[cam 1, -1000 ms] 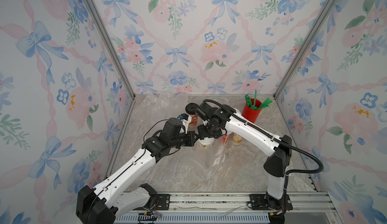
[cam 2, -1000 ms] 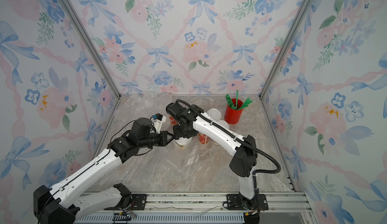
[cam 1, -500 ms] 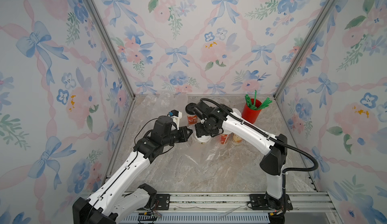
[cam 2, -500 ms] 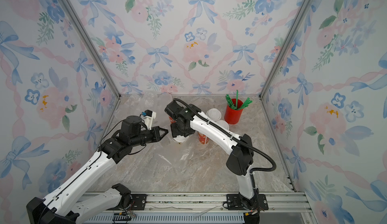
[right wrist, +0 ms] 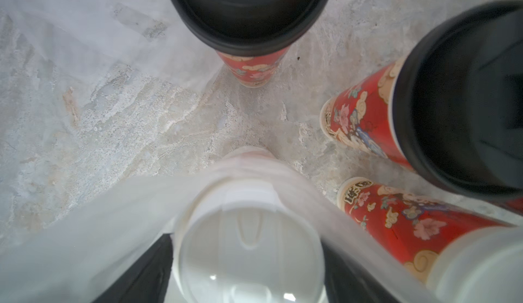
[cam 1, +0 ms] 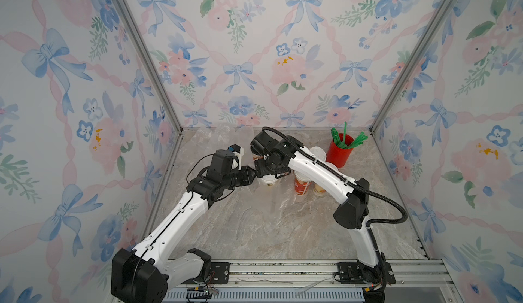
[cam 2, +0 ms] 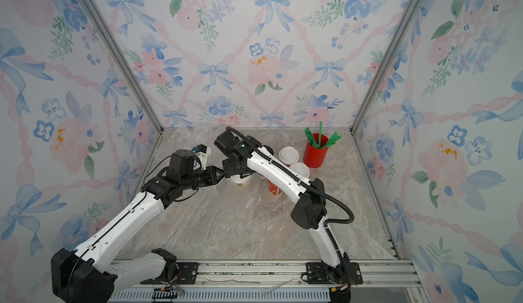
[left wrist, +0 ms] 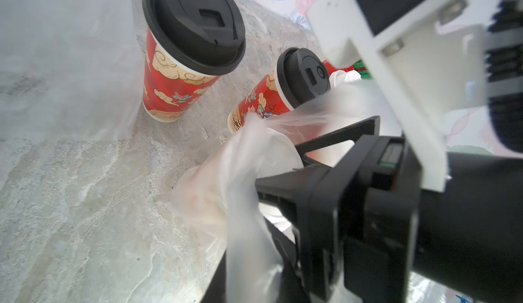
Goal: Pack milk tea into plastic carrier bags
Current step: Place the milk tea cup in the plastic carrier bag, then pick up the milk tea cup at the center of the board.
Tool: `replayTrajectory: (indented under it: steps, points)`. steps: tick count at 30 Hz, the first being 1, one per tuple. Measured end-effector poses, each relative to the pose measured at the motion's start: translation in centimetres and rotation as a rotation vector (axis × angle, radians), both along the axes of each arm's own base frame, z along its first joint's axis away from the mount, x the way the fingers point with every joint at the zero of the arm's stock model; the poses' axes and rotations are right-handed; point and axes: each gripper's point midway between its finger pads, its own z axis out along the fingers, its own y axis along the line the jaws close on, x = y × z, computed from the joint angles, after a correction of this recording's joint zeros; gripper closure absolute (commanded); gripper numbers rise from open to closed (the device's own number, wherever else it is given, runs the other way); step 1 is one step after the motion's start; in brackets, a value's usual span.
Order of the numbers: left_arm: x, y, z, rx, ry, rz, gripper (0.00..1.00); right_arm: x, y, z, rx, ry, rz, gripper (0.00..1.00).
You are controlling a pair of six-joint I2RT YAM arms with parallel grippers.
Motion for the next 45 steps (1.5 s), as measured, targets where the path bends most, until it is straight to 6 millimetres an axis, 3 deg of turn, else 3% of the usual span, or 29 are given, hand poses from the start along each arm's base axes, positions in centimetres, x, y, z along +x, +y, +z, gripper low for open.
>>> replayTrajectory:
  steps: [4,12,16,19,22,26,33,39,45]
  points:
    - [-0.1,0.1,0.1,0.009,-0.003,-0.007,0.67,-0.4,-0.4,1.0,-0.007,0.003,0.006,0.08]
    - [-1.2,0.2,0.7,-0.004,0.003,-0.021,0.5,-1.0,-1.1,2.6,0.003,0.013,0.019,0.11]
    - [-2.3,0.1,1.4,-0.029,0.005,-0.045,0.44,-1.6,-2.4,4.8,0.03,0.006,0.023,0.13]
    - [-3.3,-0.1,2.3,-0.054,-0.001,-0.071,0.43,-1.6,-4.4,7.8,0.073,-0.029,0.006,0.14]
    - [-4.1,-0.2,2.9,-0.079,-0.004,-0.09,0.45,-1.6,-7.7,10.7,0.115,-0.064,-0.035,0.15]
    - [-5.0,-0.3,2.9,-0.093,0.013,-0.103,0.54,-1.7,-12.6,12.1,0.126,-0.078,-0.106,0.16]
    - [-6.0,0.1,1.8,-0.08,0.063,-0.095,0.89,-1.9,-18.8,9.6,0.074,-0.015,-0.214,0.18]
    - [-5.9,0.4,1.5,-0.062,0.064,-0.081,0.96,-2.5,-23.3,7.1,0.053,0.04,-0.298,0.19]
    - [-5.9,0.7,1.1,-0.046,0.076,-0.067,0.93,-2.1,-25.0,5.3,0.048,0.075,-0.321,0.15]
